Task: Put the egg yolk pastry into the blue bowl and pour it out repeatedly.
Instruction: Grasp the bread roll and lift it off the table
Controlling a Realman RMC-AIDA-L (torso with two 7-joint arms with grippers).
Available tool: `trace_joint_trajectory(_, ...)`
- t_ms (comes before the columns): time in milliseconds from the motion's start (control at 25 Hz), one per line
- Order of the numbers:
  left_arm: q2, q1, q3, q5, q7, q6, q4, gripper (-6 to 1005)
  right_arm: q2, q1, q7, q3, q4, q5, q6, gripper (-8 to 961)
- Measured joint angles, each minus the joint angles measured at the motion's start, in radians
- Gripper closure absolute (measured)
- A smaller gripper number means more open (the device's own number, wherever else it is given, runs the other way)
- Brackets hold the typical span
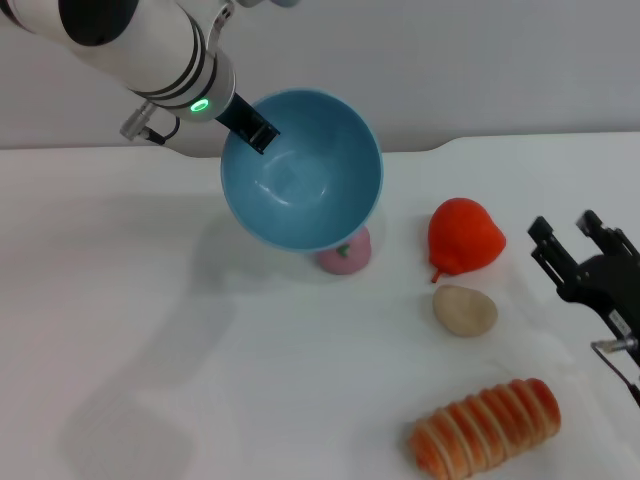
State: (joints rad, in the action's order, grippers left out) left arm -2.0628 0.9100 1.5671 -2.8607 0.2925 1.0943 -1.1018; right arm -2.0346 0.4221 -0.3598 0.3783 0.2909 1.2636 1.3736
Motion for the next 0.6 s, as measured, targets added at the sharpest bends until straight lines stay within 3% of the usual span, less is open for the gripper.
trace_joint_trajectory(240, -0.003, -0.013, -0.010, 0.004, -0.016, -0.005, 0.001, 999, 0.030, 0.040, -0.389, 0.042, -0.194, 0.174, -0.030, 298)
trace_joint_trajectory(320, -0.003, -0.017, -0.016, 0.003, -0.027, -0.008, 0.005, 999, 0.012, 0.038, -0.554, 0.061, -0.339, 0.259, -0.043, 298)
trace_joint_trajectory(480, -0.002, -0.020, -0.017, 0.005, -0.029, -0.019, 0.022, 1000, -0.042, 0.008, -0.843, 0.081, -0.655, 0.417, -0.079, 298)
trace_joint_trajectory(600, -0.003, -0.026, -0.017, 0.005, -0.035, -0.022, 0.023, 1000, -0.041, 0.008, -1.039, 0.101, -0.767, 0.519, -0.088, 298)
